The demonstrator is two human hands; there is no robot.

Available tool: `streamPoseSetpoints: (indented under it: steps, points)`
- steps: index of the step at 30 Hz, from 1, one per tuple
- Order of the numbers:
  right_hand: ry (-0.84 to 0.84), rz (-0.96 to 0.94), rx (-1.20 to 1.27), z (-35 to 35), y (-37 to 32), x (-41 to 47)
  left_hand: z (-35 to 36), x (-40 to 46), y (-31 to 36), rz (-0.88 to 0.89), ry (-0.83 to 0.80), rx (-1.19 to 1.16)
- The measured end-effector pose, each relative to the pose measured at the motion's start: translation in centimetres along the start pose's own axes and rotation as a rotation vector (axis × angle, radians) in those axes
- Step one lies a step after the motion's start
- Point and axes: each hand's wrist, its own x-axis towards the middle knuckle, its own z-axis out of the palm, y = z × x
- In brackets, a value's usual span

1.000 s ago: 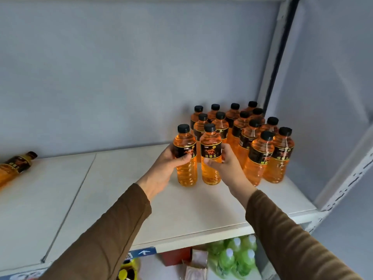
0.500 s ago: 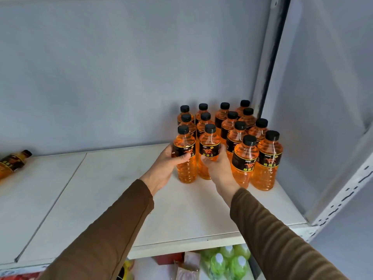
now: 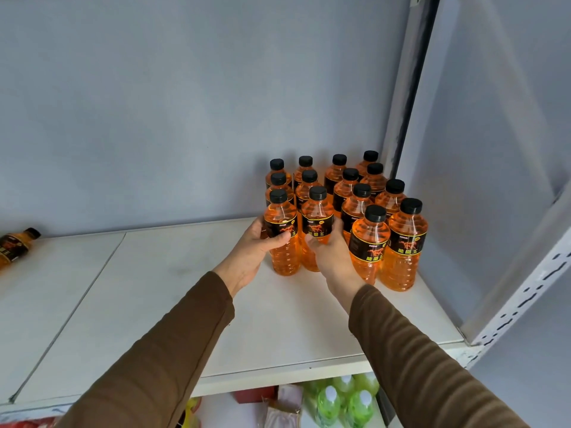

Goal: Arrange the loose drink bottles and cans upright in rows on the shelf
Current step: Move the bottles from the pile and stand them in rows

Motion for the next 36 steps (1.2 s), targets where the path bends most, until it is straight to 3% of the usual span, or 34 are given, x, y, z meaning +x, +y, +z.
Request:
streamPoseSetpoints:
  steps: [18,25,32,36]
  points:
    - [-0.027,0.063,-0.001,-0.2,-0.5,-0.1,-0.4,-0.1,-0.2,0.037,0.069,0.225]
    - [-0.014,0.079,-0.008,-0.3,-0.6,-0.7,-0.8,-1.3,-0.7,0.079,0.044,0.556]
    - [-0.006,0.109,0.012,-0.3,-0.3,-2.3,-3.0,-4.3,-1.4,0.013,0.067,1.101]
    - [-0.033,0.1,0.011,0.3,-0.2,-4.5,-4.4,-6.6,-1.6,-0.013,0.063,1.247]
